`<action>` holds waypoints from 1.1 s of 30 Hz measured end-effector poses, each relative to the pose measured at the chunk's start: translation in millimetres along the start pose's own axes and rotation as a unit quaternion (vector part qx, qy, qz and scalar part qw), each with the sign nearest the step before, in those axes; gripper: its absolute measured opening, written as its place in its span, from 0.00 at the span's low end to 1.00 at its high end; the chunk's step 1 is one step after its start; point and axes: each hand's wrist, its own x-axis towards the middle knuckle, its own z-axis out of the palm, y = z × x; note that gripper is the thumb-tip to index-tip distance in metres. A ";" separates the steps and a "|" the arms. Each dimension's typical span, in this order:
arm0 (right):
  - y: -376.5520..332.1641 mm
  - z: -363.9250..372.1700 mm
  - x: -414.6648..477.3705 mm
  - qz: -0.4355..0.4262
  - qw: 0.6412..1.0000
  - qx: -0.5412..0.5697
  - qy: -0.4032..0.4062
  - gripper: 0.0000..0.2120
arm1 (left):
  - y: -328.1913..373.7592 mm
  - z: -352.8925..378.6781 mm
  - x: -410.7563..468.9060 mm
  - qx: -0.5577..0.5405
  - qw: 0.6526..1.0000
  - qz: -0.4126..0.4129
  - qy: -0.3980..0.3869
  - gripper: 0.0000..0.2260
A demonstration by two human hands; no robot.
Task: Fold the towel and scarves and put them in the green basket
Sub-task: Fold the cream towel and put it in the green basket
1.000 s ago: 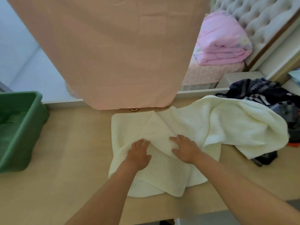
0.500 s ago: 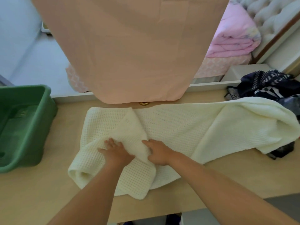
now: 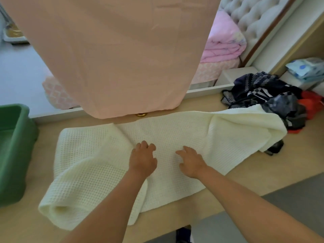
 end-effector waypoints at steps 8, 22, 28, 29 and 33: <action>64.9 11.5 -21.3 0.025 0.997 0.066 -0.011 0.38 | 51.3 39.0 11.6 0.093 0.969 -0.035 -0.225 0.34; 209.0 -40.9 -32.9 0.173 0.982 -0.073 0.003 0.29 | 182.0 78.3 74.6 0.098 0.966 0.024 -0.237 0.42; 209.3 -80.7 -19.6 0.124 0.976 -0.171 0.050 0.14 | 213.8 76.9 96.2 0.115 0.988 0.067 -0.084 0.24; 209.2 -86.8 -12.1 0.104 0.976 -0.168 0.092 0.13 | 217.1 77.7 102.5 0.107 0.988 0.085 -0.070 0.21; 218.8 -112.6 28.1 0.045 0.959 -0.135 0.244 0.09 | 224.6 77.4 132.8 0.032 0.993 0.116 -0.021 0.15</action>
